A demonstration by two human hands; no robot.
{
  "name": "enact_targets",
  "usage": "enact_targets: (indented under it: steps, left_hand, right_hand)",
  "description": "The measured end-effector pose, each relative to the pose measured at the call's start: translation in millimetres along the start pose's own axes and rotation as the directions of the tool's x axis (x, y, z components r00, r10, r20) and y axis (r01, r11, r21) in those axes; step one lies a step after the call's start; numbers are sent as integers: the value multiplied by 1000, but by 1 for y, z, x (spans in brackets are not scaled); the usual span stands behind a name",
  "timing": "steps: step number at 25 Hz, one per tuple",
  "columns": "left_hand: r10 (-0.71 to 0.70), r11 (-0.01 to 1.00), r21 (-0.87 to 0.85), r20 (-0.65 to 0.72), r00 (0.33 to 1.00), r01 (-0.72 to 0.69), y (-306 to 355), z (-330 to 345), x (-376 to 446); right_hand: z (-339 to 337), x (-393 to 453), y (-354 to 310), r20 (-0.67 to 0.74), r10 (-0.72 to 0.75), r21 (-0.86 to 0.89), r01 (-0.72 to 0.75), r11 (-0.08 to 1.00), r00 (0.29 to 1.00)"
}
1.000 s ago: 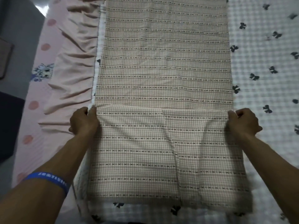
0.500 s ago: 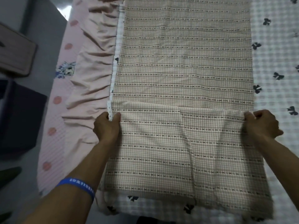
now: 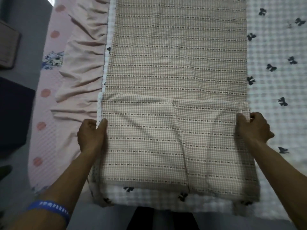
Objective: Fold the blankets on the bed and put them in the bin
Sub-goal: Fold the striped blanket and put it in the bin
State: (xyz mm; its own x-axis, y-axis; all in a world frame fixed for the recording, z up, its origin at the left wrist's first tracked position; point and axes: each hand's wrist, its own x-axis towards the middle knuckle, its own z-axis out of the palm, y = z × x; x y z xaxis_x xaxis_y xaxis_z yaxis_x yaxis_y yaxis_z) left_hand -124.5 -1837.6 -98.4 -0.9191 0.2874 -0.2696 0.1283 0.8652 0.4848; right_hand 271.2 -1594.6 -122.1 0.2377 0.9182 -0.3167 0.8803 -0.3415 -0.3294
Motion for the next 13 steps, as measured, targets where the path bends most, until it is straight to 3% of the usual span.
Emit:
enact_targets:
  steps: [4, 6, 13]
  left_hand:
    - [-53, 993, 109, 87, 995, 43, -71, -28, -89]
    - [-9, 994, 113, 119, 993, -4, -96, -36, -121]
    - [-11, 998, 67, 83, 997, 6, -141, -45, -100]
  right_hand:
    - [-7, -75, 52, 46, -2, -154, 9, 988, 999]
    - [-14, -113, 76, 38, 32, -211, -23, 977, 999]
    - [-15, -145, 116, -5, -4, -264, 2, 965, 1000]
